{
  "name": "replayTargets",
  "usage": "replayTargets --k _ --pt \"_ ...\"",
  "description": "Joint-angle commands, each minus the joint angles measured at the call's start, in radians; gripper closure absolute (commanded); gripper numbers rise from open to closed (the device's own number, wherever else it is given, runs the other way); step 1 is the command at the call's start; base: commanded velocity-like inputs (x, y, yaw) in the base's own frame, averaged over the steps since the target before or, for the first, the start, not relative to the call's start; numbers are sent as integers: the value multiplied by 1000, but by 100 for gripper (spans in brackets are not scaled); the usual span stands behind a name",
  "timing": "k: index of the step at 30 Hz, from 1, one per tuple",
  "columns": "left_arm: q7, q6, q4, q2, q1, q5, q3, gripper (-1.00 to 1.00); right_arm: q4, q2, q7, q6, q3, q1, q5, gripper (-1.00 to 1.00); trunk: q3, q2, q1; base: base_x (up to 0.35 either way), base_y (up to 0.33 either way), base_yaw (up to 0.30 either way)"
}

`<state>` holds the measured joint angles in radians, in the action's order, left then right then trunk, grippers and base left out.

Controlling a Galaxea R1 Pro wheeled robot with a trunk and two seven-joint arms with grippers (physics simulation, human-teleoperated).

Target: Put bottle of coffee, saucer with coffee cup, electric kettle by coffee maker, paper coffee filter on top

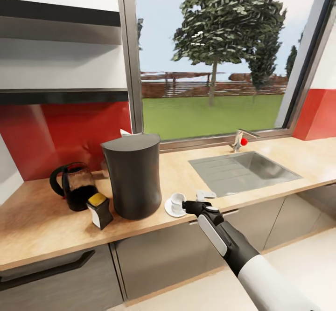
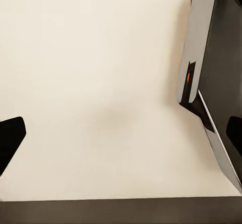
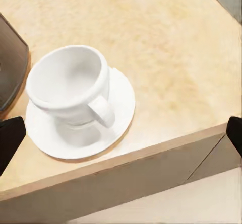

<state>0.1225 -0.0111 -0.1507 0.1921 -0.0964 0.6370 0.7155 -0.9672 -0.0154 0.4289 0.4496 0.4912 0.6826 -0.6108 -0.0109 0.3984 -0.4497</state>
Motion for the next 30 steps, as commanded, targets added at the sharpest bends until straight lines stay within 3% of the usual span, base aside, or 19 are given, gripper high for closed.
replayTargets --k 1,21,22,24,28,30 --pt "6 -2 -2 0 0 8 9 -100 0 0 9 1 3 1 -9 -100 -1 2 0 -183 246 -253" --pt "6 -4 -3 0 -1 7 11 -100 35 3 10 2 6 -1 -5 -100 -1 2 0 -18 24 -282" --pt "6 -4 -3 0 -1 8 10 -100 109 1 10 2 8 -1 -5 -100 -1 2 0 0 0 -290" --pt "6 -5 -3 0 -1 8 9 -100 154 0 10 2 8 -1 -5 -100 -1 2 0 0 0 -290" --pt "7 -6 -3 0 -1 9 7 -100 345 -8 8 1 11 -1 -8 -100 -1 2 0 0 0 -290" --pt "6 -8 -3 0 -1 9 4 -100 490 -12 7 -1 12 -1 -9 -100 -1 2 0 0 0 -290"
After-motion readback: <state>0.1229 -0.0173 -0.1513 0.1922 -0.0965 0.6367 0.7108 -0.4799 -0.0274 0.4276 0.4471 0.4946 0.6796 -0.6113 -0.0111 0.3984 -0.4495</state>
